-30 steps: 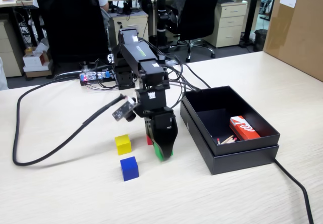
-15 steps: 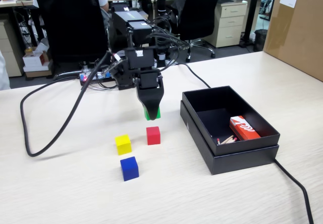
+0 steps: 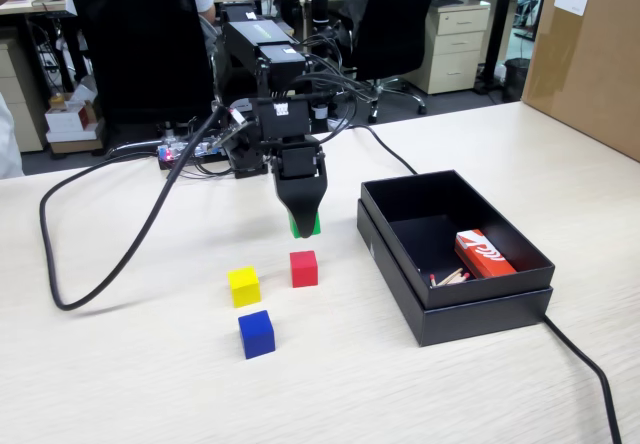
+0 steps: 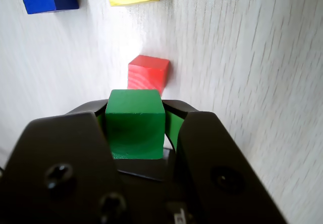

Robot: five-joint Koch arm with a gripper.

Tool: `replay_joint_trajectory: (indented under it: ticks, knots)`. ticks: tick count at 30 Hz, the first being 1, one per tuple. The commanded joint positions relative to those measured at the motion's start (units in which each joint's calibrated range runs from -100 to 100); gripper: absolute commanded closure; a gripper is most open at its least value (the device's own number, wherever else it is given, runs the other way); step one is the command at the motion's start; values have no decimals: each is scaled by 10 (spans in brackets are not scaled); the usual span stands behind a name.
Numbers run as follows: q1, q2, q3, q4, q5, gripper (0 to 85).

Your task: Put the green cube on top of the red cube

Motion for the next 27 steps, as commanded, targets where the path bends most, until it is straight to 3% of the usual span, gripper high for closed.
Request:
replay_joint_trajectory:
  ticks: [1,27]
  knots:
    - [-1,-10,21,0,2,846]
    - [-11,57,9,24,2,845]
